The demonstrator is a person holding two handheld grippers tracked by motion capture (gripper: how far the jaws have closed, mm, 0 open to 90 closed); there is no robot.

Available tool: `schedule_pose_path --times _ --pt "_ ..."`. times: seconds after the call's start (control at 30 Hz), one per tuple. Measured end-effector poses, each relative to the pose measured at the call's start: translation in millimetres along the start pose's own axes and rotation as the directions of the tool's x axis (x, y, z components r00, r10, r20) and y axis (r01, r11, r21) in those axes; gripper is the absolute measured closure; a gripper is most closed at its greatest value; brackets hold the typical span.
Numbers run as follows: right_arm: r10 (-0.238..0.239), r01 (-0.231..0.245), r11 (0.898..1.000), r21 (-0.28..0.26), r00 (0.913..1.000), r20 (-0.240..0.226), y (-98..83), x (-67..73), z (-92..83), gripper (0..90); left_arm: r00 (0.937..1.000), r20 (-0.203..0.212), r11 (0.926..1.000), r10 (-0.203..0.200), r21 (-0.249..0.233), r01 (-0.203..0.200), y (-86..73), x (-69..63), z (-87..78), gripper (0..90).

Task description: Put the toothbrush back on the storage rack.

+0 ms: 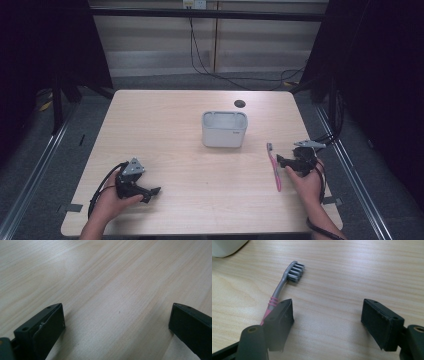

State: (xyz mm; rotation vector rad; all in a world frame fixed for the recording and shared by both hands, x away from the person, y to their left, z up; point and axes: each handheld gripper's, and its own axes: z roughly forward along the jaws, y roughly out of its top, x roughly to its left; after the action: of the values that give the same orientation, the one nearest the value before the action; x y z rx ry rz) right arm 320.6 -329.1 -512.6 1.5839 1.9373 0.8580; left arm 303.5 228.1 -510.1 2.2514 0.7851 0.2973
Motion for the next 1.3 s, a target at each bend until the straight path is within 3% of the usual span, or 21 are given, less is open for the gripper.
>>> schedule_pose_path --times 0.57,0.7,0.77,0.83,0.9,1.3 --pt "0.005 -0.005 1.0 0.017 0.9999 0.009 1.8 1.1 -1.1 27.9 1.0 -0.001 1.0 0.001 0.0 -0.001 0.0 0.0 0.0 0.0" --pt "0.021 -0.021 0.996 0.084 0.9998 0.004 10.7 0.2 -3.3 31.3 1.0 0.0 1.0 0.001 0.0 -0.001 0.1 0.1 0.0 0.0" --pt "0.024 -0.025 0.995 0.092 0.9997 0.005 12.5 0.3 -4.0 31.8 1.0 -0.001 1.0 0.002 0.001 -0.002 0.1 0.1 -0.1 0.0" --pt "0.086 -0.085 0.991 0.1 0.9962 -0.01 19.2 -1.2 -5.3 32.5 1.0 -0.001 1.0 0.001 0.0 -0.001 0.1 0.1 -0.1 0.0" --pt "0.098 -0.095 0.989 0.117 0.9948 -0.025 23.3 -0.8 -4.4 32.5 1.0 0.0 1.0 0.0 0.0 0.0 0.0 0.0 0.0 0.0" --pt "0.093 -0.088 0.982 0.165 0.9954 -0.025 49.2 5.0 -2.1 33.8 1.0 0.0 1.0 0.001 0.0 -0.001 0.0 0.1 0.0 0.0"
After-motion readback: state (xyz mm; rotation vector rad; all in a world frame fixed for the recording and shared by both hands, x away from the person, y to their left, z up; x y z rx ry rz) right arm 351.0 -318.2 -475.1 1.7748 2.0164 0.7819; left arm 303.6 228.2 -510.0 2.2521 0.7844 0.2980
